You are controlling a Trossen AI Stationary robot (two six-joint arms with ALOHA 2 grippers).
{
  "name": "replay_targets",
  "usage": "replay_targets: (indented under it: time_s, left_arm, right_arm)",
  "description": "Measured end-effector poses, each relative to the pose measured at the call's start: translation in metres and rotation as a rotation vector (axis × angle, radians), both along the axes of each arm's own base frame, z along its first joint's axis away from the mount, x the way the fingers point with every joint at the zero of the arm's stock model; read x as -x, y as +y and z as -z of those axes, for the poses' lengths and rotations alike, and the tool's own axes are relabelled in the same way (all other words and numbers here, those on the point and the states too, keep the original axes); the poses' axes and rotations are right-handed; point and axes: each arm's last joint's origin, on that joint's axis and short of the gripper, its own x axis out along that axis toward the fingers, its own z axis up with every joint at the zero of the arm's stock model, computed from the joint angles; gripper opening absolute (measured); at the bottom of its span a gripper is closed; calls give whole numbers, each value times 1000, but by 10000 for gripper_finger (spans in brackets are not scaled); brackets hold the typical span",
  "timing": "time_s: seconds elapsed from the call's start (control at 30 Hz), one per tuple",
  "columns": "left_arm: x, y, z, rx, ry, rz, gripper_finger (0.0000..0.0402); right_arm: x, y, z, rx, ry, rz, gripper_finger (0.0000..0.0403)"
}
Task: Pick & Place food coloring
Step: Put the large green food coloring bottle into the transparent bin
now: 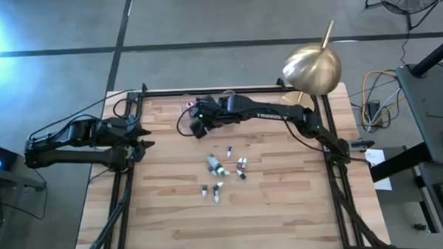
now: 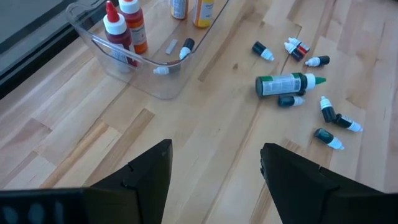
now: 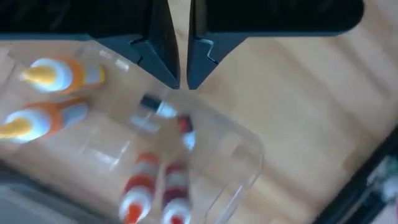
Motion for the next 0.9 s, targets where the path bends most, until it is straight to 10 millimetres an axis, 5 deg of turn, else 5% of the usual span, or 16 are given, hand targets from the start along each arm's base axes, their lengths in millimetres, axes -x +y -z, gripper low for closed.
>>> replay_targets:
  time_s: [0.17,0.47,0.9]
  left_arm:
    - [0,0,0,0,2,0,218]
    - [-3,0,19,4,55,3,218]
    - [-5,-1,28,66,72,19,218]
  right_arm:
    - [8,29,6,-209,107,-159,52]
    - [15,83,41,-316,300,-292,136]
    - [22,97,120,-430,377,-129,230]
